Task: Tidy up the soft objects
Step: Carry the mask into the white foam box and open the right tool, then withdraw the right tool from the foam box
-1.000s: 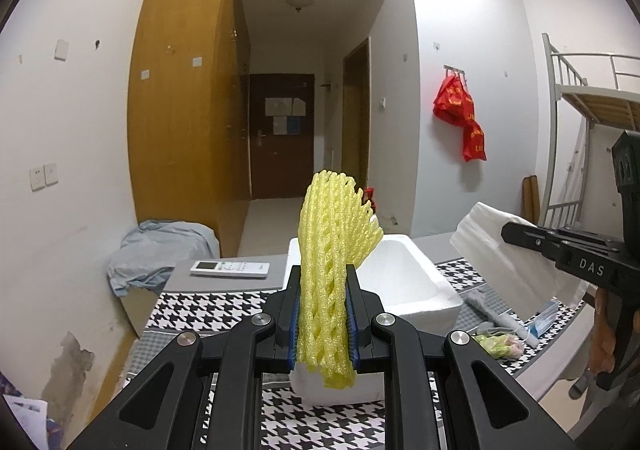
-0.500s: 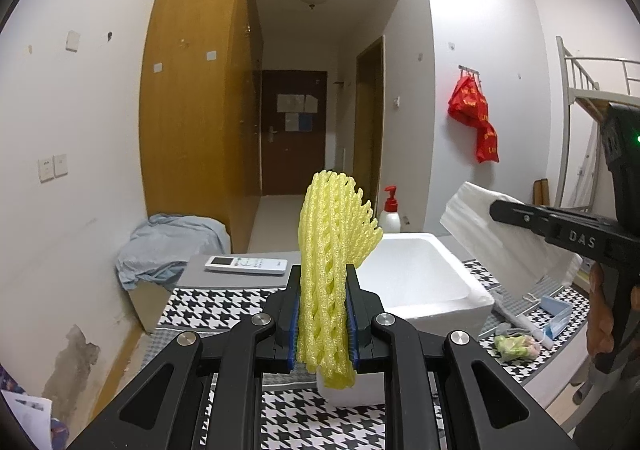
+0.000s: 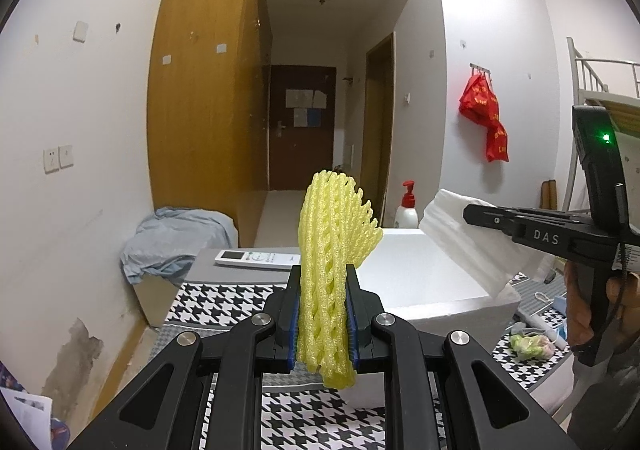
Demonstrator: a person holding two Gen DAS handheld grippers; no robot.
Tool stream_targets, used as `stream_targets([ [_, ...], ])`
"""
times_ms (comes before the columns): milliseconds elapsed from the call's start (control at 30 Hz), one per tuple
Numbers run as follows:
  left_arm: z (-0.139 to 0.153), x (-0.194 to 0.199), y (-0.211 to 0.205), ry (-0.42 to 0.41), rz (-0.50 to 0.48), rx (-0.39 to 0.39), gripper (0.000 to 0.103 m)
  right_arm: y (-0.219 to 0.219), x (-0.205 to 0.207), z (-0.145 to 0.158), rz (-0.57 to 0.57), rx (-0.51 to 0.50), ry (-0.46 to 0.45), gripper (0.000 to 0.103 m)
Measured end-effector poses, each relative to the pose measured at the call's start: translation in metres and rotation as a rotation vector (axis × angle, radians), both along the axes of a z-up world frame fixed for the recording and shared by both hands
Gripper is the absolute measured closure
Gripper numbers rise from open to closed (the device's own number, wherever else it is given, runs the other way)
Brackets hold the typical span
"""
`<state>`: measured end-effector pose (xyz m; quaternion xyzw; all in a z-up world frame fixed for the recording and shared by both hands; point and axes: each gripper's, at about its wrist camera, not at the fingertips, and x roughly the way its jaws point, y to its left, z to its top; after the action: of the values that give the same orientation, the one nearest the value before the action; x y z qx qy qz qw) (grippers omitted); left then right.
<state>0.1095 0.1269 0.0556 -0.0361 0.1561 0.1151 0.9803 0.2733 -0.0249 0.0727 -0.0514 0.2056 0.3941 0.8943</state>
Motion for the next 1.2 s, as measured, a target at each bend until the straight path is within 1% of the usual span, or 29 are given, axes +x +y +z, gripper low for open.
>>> stream_targets([
  [467, -0.003, 0.003, 0.007, 0.009, 0.010, -0.013, 0.084, 0.023, 0.014, -0.012, 0.004, -0.056, 0.039, 0.095],
  [500, -0.003, 0.004, 0.008, 0.010, 0.011, -0.013, 0.084, 0.024, 0.014, -0.013, 0.004, -0.061, 0.039, 0.091],
  [533, -0.003, 0.004, 0.008, 0.011, 0.012, -0.012, 0.084, 0.025, 0.013, -0.014, 0.005, -0.065, 0.039, 0.084],
  [567, -0.003, 0.004, 0.007, 0.011, 0.013, -0.012, 0.084, 0.026, 0.013, -0.014, 0.005, -0.066, 0.039, 0.079],
  [600, -0.003, 0.004, 0.008, 0.011, 0.014, -0.013, 0.084, 0.026, 0.013, -0.014, 0.006, -0.065, 0.036, 0.065],
  [633, -0.003, 0.004, 0.008, 0.012, 0.014, -0.014, 0.084, 0.026, 0.012, -0.014, 0.005, -0.065, 0.031, 0.044],
  [667, -0.003, 0.004, 0.008, 0.012, 0.014, -0.014, 0.084, 0.026, 0.011, -0.015, 0.000, -0.067, 0.022, 0.034],
  [700, -0.003, 0.005, 0.008, 0.013, 0.015, -0.016, 0.084, 0.025, 0.009, -0.014, -0.014, -0.064, 0.004, 0.020],
  [733, -0.004, 0.005, 0.009, 0.015, 0.015, -0.018, 0.084, 0.024, 0.007, -0.012, -0.027, -0.058, -0.016, 0.015],
  [767, -0.004, 0.006, 0.009, 0.016, 0.015, -0.020, 0.084, 0.022, 0.004, -0.011, -0.033, -0.053, -0.034, 0.013],
  [933, -0.003, 0.007, 0.010, 0.018, 0.011, -0.031, 0.084, 0.018, -0.010, -0.008, 0.008, -0.047, -0.088, 0.004],
  [1033, -0.002, 0.007, 0.009, 0.017, 0.007, -0.027, 0.084, 0.016, -0.014, -0.008, 0.000, -0.051, -0.109, 0.002],
  [1200, -0.003, 0.007, 0.009, 0.018, 0.004, -0.024, 0.084, 0.013, -0.011, -0.007, -0.023, -0.056, -0.097, 0.001],
])
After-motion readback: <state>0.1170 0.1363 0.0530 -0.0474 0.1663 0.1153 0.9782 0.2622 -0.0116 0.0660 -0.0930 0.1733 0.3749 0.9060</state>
